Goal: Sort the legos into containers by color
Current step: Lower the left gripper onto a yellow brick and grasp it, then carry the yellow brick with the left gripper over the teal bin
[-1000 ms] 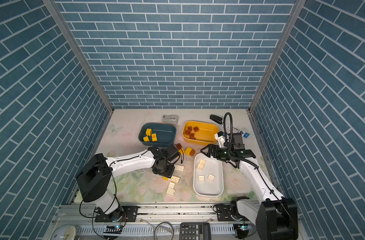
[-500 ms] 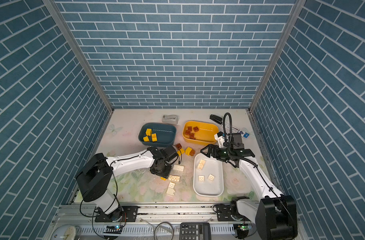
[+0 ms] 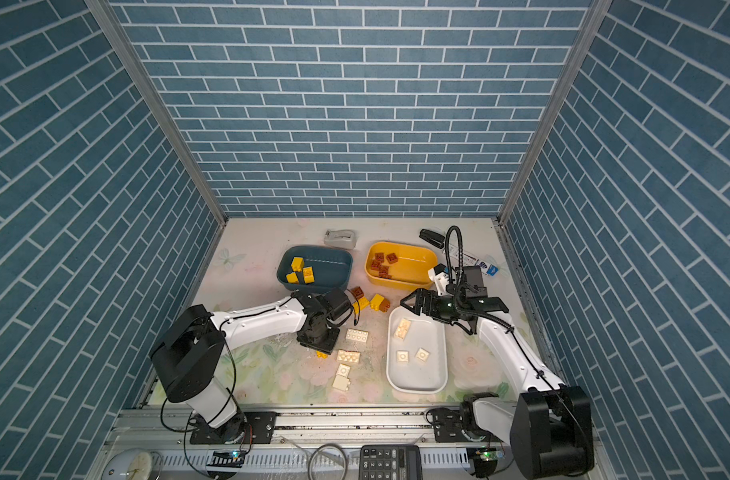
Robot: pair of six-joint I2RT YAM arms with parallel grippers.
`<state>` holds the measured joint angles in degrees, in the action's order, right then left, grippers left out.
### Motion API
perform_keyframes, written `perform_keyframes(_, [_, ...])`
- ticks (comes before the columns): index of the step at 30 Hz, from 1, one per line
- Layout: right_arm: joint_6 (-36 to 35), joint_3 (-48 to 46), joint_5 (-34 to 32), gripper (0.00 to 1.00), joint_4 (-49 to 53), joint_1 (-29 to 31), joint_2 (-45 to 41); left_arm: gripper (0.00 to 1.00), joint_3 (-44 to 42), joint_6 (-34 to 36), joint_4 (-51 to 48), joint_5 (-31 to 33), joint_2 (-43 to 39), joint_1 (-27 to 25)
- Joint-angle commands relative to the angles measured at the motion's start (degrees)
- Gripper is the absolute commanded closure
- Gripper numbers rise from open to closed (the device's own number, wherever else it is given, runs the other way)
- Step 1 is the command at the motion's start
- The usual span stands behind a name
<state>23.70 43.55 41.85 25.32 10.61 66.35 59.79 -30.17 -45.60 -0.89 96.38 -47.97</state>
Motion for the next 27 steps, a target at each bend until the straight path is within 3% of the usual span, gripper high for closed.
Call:
perform_keyframes(1, [-0.95, 1.01, 0.88, 0.01, 0.92, 0.24, 0.45, 0.57, -1.21, -0.33, 0.60, -1.25, 1.10, 0.24])
perform_keyframes(9, [-1.20, 2.05, 1.27, 0.01, 0.74, 0.23, 1.59, 0.68, -1.88, -0.44, 0.62, -2.23, 1.07, 0.50])
perform_keyframes(16, [-0.35, 3.88, 2.44, 0.01, -0.10, 0.21, 2.04, 0.71, 1.69, 1.34, -3.41, -0.85, -0.29, 1.28])
perform_keyframes(27, [4.53, 5.81, 4.60, 0.01, -6.60, 0.57, 2.81, 0.71, 16.01, 10.56, -12.02, 0.78, -2.49, 10.39])
